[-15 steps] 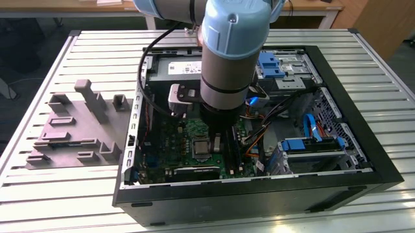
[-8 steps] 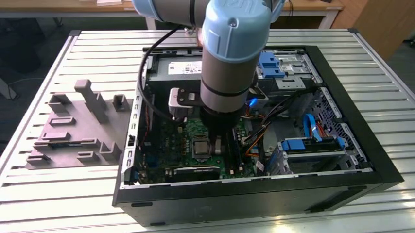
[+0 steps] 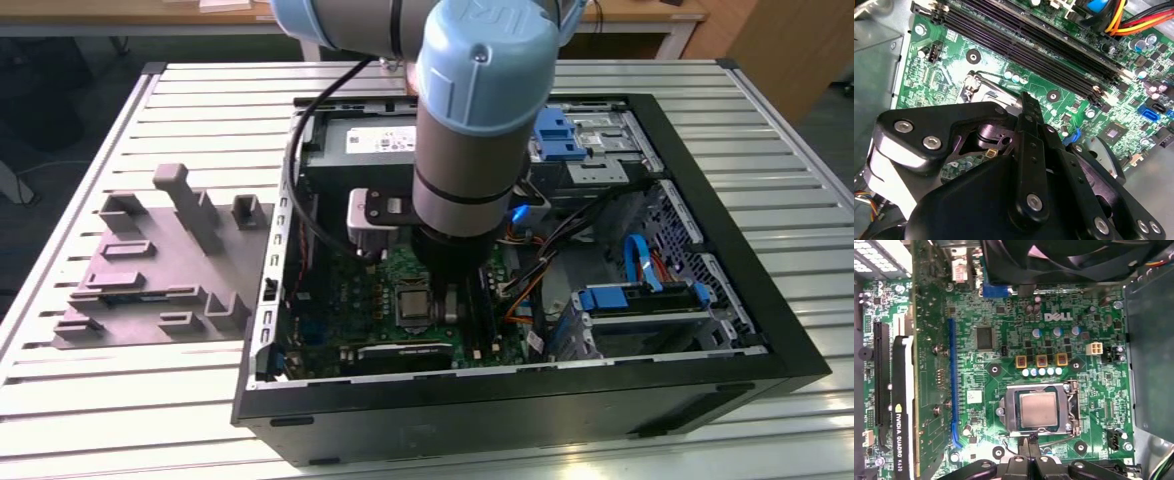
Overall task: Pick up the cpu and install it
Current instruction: 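Install the first cpu locking lever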
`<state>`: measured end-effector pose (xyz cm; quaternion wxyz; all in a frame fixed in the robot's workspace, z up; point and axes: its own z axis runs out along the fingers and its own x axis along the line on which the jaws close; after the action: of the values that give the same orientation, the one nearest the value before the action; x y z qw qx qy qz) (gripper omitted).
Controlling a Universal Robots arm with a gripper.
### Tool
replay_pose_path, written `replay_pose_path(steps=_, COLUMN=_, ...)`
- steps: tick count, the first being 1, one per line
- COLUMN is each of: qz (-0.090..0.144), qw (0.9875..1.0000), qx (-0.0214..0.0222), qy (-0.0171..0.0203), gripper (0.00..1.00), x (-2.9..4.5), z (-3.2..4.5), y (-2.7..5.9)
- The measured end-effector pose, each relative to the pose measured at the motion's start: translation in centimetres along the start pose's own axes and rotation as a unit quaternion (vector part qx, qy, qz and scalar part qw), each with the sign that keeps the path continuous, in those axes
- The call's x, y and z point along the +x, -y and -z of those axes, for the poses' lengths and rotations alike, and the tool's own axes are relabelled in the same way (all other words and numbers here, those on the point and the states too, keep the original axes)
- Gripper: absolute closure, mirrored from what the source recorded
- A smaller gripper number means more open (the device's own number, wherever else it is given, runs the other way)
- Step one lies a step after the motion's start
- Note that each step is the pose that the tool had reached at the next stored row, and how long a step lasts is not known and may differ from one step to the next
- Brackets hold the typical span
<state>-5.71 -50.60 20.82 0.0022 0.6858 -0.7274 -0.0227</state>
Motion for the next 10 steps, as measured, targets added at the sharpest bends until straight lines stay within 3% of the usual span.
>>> replay_pose_path(steps=7, qz=0.002, qw=1.0000, qx=0.0000, qy=-0.0005, gripper=0.89, x=0.19, z=-0.27, y=0.02)
replay_pose_path(steps=10, qz=0.005, qw=1.0000, qx=0.0032, qy=-0.0004, gripper=0.89, x=0.20, z=-0.49, y=0.03)
